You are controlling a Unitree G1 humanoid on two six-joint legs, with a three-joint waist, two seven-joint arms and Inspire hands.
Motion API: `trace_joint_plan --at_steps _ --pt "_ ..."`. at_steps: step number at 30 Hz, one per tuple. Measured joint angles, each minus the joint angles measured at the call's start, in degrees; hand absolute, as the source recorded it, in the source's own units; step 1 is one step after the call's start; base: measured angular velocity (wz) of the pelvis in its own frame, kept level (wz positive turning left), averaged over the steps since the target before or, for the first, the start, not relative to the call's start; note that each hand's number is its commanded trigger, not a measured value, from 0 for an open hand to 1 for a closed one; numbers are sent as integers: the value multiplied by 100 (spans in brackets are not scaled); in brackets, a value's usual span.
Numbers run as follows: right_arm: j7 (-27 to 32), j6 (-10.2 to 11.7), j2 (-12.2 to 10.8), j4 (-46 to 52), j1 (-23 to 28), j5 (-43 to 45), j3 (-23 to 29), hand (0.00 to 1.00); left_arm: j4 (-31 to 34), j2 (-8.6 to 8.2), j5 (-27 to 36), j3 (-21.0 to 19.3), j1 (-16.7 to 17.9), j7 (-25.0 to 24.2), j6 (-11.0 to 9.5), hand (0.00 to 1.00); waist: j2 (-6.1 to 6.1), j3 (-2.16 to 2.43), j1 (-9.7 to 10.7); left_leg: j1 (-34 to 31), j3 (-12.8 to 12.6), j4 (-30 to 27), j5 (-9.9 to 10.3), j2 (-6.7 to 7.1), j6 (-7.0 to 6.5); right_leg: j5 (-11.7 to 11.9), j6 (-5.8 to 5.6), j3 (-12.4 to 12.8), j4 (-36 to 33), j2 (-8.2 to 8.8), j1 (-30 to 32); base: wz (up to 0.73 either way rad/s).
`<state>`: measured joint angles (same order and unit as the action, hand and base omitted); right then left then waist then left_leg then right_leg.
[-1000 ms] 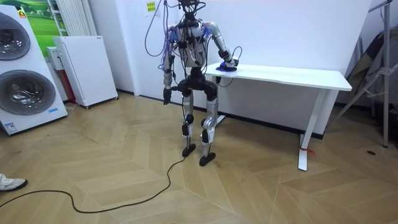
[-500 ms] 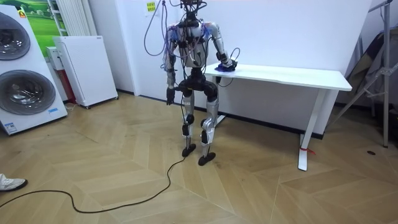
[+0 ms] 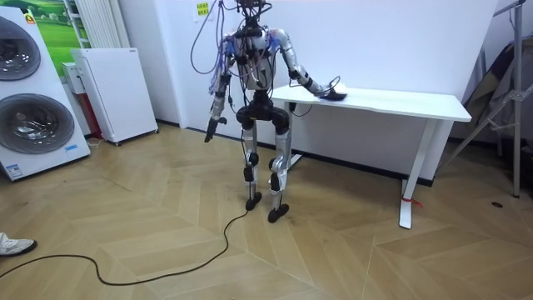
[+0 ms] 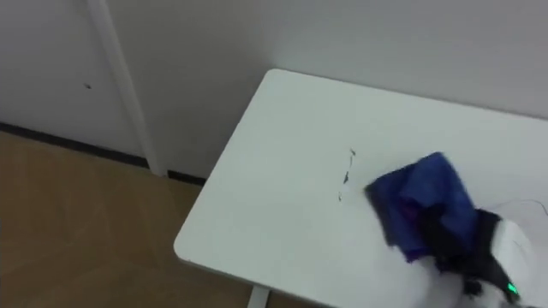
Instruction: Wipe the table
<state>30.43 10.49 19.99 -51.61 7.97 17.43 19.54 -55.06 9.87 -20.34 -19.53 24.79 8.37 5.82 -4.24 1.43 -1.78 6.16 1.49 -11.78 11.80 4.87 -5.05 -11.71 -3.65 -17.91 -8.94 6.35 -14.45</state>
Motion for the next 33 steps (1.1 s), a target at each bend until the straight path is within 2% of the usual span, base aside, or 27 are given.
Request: trace_joint_plan --at_steps 2,6,7,8,9,10,11,12,13,15,16,17,21,23,25,26,28,29,30,31,32,33 --pt "-18 -2 180 -174 206 -265 216 100 4 3 9 -16 -52 -6 -53 0 -9 -3 17 20 -59 6 15 -11 -15 8 -12 67 2 0 4 -22" --pt "-130 -82 203 -47 65 -111 130 100 8 1 62 276 -201 -15 -136 0 8 -13 -16 -37 -180 0 32 -36 -1 10 -16 105 16 -11 83 -37" --pt "-165 -272 197 102 -52 80 58 100 8 -4 60 460 -281 -30 -162 0 2 -24 -33 -37 -255 -4 32 -50 -1 9 -18 124 11 -13 114 -43" --pt "-222 -533 194 318 -187 292 -121 100 7 1 61 665 -335 -45 -184 0 52 -26 -68 -48 -305 -8 32 -65 0 9 -18 158 3 -26 171 -52" --pt "-268 -622 192 409 -259 388 -231 100 -9 0 65 755 -363 -57 -190 0 29 -50 -97 -57 -313 -8 31 -67 2 9 -18 186 3 -35 206 -73" --pt "-368 -792 193 676 -330 628 -470 100 -21 -3 63 919 -426 -100 -192 0 80 -52 -203 -93 -297 -15 28 -73 6 13 -11 216 -19 -55 277 -60" --pt "-429 -874 194 828 -375 804 -589 100 -15 -4 66 1004 -443 -129 -193 0 110 -71 -215 -99 -291 -25 27 -88 9 35 5 202 -36 -67 296 -62" --pt "-571 -1024 193 1090 -506 1171 -873 100 -15 -7 66 1169 -471 -163 -185 0 115 -115 -234 -103 -289 -25 18 -109 23 45 17 202 -108 -84 365 -37" --pt "-702 -1156 191 1291 -658 1512 -1164 100 -36 -12 65 1253 -526 -211 -171 0 117 -133 -269 -113 -276 -27 8 -112 39 56 37 198 -130 -101 400 -26" --pt "-960 -1285 192 1639 -971 2015 -1632 100 -25 -11 63 1336 -606 -289 -161 0 92 -156 -355 -208 -246 -39 -16 -125 73 56 41 190 -228 -122 534 -5" --pt "-1112 -1291 194 1675 -1356 2281 -1939 100 -32 -8 60 1420 -635 -316 -152 0 92 -202 -443 -225 -224 -44 -34 -132 86 65 57 193 -241 -137 567 7" --pt "-1254 -1293 194 1676 -1711 2460 -2152 100 -39 -7 63 1430 -639 -389 -151 0 58 -227 -546 -289 -157 -76 -44 -126 93 62 70 167 -243 -145 599 16" --pt "-1443 -1286 206 1532 -2457 2553 -2563 100 -68 109 142 1555 -574 -443 -105 0 -43 -263 -882 -413 69 -120 -94 -115 121 61 71 -34 -247 -151 683 40" --pt "-1531 -1270 226 1264 -2702 2538 -2747 100 -107 185 232 1636 -483 -534 -79 0 -133 -250 -1056 -505 242 -172 -106 -120 122 61 71 -105 -240 -149 692 49" --pt "-1579 -1244 247 934 -2781 2505 -2747 100 -140 196 267 1626 -430 -627 -50 0 -129 -250 -1146 -571 381 -194 -107 -86 121 61 72 -112 -239 -142 693 49" --pt "-1629 -1249 270 686 -2804 2441 -2746 100 -127 215 261 1621 -389 -667 -16 0 -143 -240 -1151 -611 480 -207 -110 -54 115 61 71 -118 -238 -127 693 52" --pt "-1595 -1205 309 380 -2754 2226 -2662 100 -98 222 262 1606 -333 -680 9 0 -113 -238 -1123 -652 521 -209 -117 -25 104 58 67 -125 -234 -107 692 33" --pt "-1492 -1011 410 284 -2671 2009 -2656 100 -98 227 253 1592 -276 -682 9 0 -90 -220 -1112 -653 540 -207 -121 -3 96 58 67 -159 -186 -99 662 16" --pt "-1465 -921 456 224 -2628 1878 -2654 100 -99 235 258 1583 -275 -682 8 0 -71 -215 -1099 -659 567 -212 -121 11 96 58 67 -192 -157 -90 644 18" --pt "-1414 -759 500 16 -2548 1568 -2580 100 -108 264 268 1576 -301 -679 -14 0 -60 -189 -1037 -665 629 -225 -122 37 95 57 66 -271 -162 -77 615 33" --pt "-1365 -656 500 -170 -2472 1336 -2426 100 -111 296 268 1525 -316 -670 -80 0 -55 -151 -954 -667 634 -222 -126 55 88 56 63 -270 -158 -68 585 40" --pt "-1334 -618 500 -246 -2431 1241 -2350 100 -115 316 268 1511 -317 -656 -115 0 -59 -141 -916 -657 608 -207 -132 60 78 50 53 -268 -154 -61 559 41"
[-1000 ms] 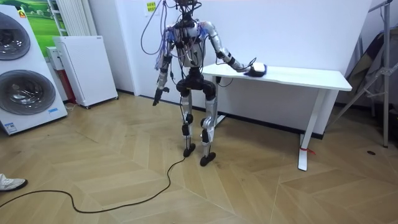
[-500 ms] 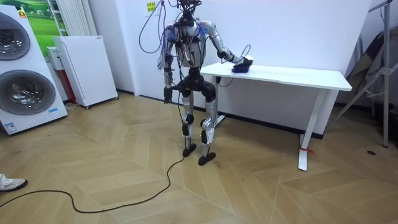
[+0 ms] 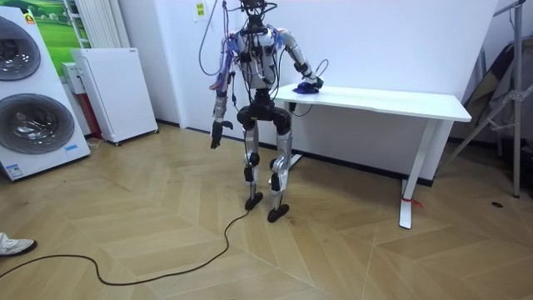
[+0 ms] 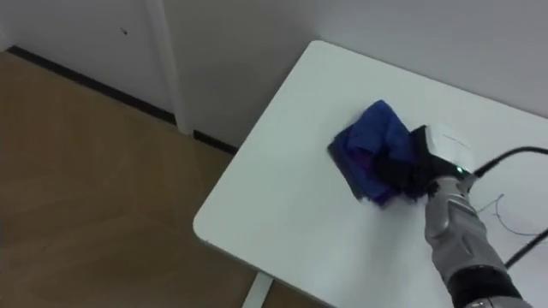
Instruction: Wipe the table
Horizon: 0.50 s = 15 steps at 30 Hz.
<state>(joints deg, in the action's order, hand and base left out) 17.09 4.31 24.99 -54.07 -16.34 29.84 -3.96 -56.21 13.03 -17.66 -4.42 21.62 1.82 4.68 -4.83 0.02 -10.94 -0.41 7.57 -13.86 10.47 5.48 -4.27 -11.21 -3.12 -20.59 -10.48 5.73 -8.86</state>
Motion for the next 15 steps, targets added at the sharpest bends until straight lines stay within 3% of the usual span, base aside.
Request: trace_joint_plan --at_steps 2,6,10,15 --pt "175 137 0 -276 268 -341 364 100 -23 55 -6 -28 -7 50 -35 0 -1 72 55 44 -98 20 -17 19 -29 -23 -35 -10 -10 31 -75 28" --pt "381 263 24 -521 688 -684 903 100 -36 58 -49 -225 16 140 -28 0 -11 80 139 110 -113 18 -13 25 -61 -22 -35 1 -24 38 -151 10" --pt "401 264 51 -584 1019 -1161 1496 100 -39 9 -51 -441 52 227 37 0 16 90 409 79 -85 -75 2 55 -102 -21 -36 3 18 35 -222 4" --pt "397 243 127 -587 1151 -1173 1637 100 47 -28 -43 -459 67 297 126 0 125 140 566 162 -161 -70 1 50 -102 -20 -36 -4 76 35 -319 -14"
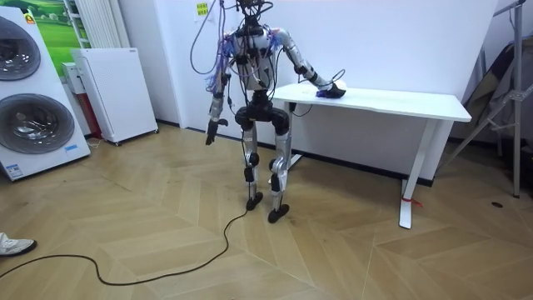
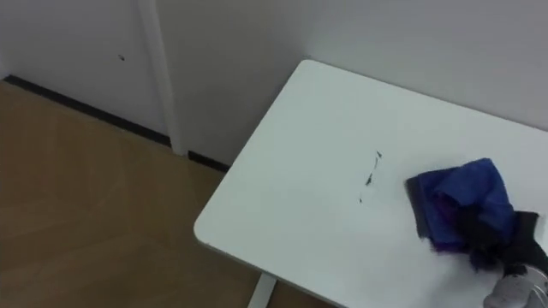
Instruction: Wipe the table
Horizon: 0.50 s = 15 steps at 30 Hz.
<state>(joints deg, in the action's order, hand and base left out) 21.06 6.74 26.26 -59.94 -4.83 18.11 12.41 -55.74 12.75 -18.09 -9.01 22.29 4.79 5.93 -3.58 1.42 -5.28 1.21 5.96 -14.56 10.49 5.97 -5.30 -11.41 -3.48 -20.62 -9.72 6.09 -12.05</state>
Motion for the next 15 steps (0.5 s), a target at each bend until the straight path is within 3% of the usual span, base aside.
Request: trace_joint_plan --at_steps 3,7,10,11,12,13,15 --pt "0 -181 -6 193 -133 66 -215 100 42 -76 1 153 -18 8 4 0 103 -4 -77 60 -124 11 -1 -30 4 -3 -5 12 10 -2 -16 -27" --pt "-20 -785 -52 503 -535 630 -615 100 36 -183 -4 417 -131 -12 101 0 157 -96 -305 33 -315 17 -22 -122 52 4 9 96 -5 -44 118 -41" --pt "-263 -1181 -167 1257 -661 1268 -1164 100 39 -256 7 490 -170 -76 142 0 193 -132 -552 -94 -320 17 -35 -182 74 60 131 298 -77 -139 407 -61" --pt "-421 -1203 -183 1538 -737 1468 -1472 100 40 -263 68 497 -239 -137 178 0 184 -178 -586 -150 -360 9 -44 -217 90 70 172 338 -104 -167 503 -39" --pt "-494 -1204 -196 1641 -791 1543 -1598 100 37 -263 92 497 -215 -166 193 0 136 -189 -601 -171 -373 8 -53 -218 104 79 193 340 -100 -181 526 -15" --pt "-600 -1202 -251 1781 -912 1640 -1743 100 41 -261 144 497 -281 -188 206 0 156 -239 -609 -191 -370 10 -70 -224 131 62 230 343 -94 -197 572 0" --pt "-687 -1160 -301 1849 -993 1729 -1799 100 58 -260 169 517 -289 -196 205 0 95 -251 -630 -242 -367 39 -95 -235 166 39 251 350 -96 -209 653 9"
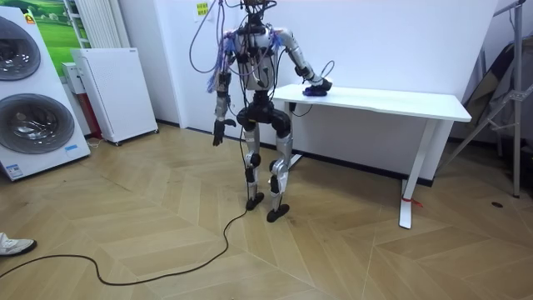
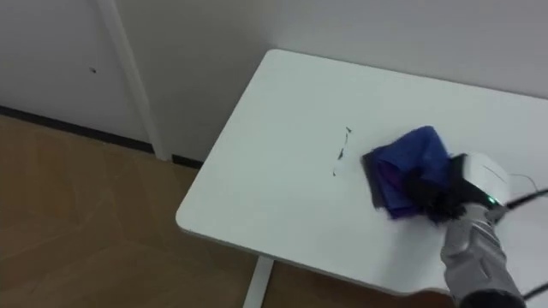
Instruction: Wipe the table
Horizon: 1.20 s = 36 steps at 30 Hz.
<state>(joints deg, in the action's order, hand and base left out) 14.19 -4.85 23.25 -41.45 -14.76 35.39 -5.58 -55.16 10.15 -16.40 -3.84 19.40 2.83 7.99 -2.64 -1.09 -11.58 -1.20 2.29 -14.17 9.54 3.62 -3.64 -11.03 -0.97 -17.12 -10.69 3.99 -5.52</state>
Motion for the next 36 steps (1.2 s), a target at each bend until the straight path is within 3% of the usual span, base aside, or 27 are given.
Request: trace_joint_plan --at_steps 3,4,7,11,16,20,21,24,25,29,30,33,36 --pt "24 22 -1 -27 35 -126 0 100 5 7 91 74 197 -3 49 0 -91 41 14 -9 19 43 -23 4 16 -15 2 -39 30 -3 -16 12" --pt "90 126 3 -129 91 -284 11 100 7 23 131 72 295 -3 57 0 -125 63 64 -6 39 47 -23 3 17 -15 2 -56 75 -3 -51 23" --pt "396 533 0 -376 458 -604 122 100 2 40 101 17 370 5 43 0 -137 72 330 94 92 67 -19 20 14 -18 -11 -265 106 24 -266 51" --pt "647 911 -18 -644 1111 -905 849 100 6 105 48 -314 394 40 -86 0 -150 178 366 252 -26 71 31 22 -41 -56 -73 -347 77 76 -502 45" --pt "721 1096 10 -1078 1443 -1360 1554 100 17 125 -136 -703 530 164 -86 0 -141 222 492 409 41 24 115 108 -131 -83 -133 -341 97 134 -768 7" --pt "788 1084 26 -1127 1471 -1320 1581 100 75 125 -173 -689 521 171 -88 0 -93 248 497 457 -29 31 115 133 -147 -73 -177 -312 87 171 -775 -12" --pt "786 1067 24 -1123 1454 -1300 1567 100 83 125 -173 -671 497 170 -88 0 -88 249 491 468 -41 42 114 133 -149 -73 -178 -300 89 173 -775 -15" --pt "771 747 -2 -1057 1137 -1259 1283 100 132 131 -162 -416 365 166 -84 0 -38 236 444 449 -93 46 113 112 -147 -75 -181 -164 83 153 -734 -24" --pt "766 586 -7 -985 985 -1246 1108 100 132 118 -164 -288 288 164 -77 0 -11 219 318 468 -139 76 109 105 -144 -77 -182 -32 91 132 -670 -74" --pt "536 99 -90 -729 402 -986 486 100 126 78 -109 6 157 103 12 0 65 154 238 292 -109 45 80 11 -97 16 -34 114 47 -20 -392 -54" --pt "494 86 -89 -726 329 -962 433 100 126 77 -103 37 142 92 18 0 64 148 238 259 -108 46 70 0 -82 24 -20 113 34 -30 -341 -20" --pt "368 62 -9 -729 115 -871 364 100 122 77 -5 87 135 35 24 0 55 75 254 123 -47 31 34 -32 -26 28 28 66 -4 -74 -157 2" --pt "401 249 106 -786 131 -920 368 100 7 90 16 86 280 37 59 0 52 51 266 27 -25 29 17 -57 4 -5 82 44 6 -92 -67 6"
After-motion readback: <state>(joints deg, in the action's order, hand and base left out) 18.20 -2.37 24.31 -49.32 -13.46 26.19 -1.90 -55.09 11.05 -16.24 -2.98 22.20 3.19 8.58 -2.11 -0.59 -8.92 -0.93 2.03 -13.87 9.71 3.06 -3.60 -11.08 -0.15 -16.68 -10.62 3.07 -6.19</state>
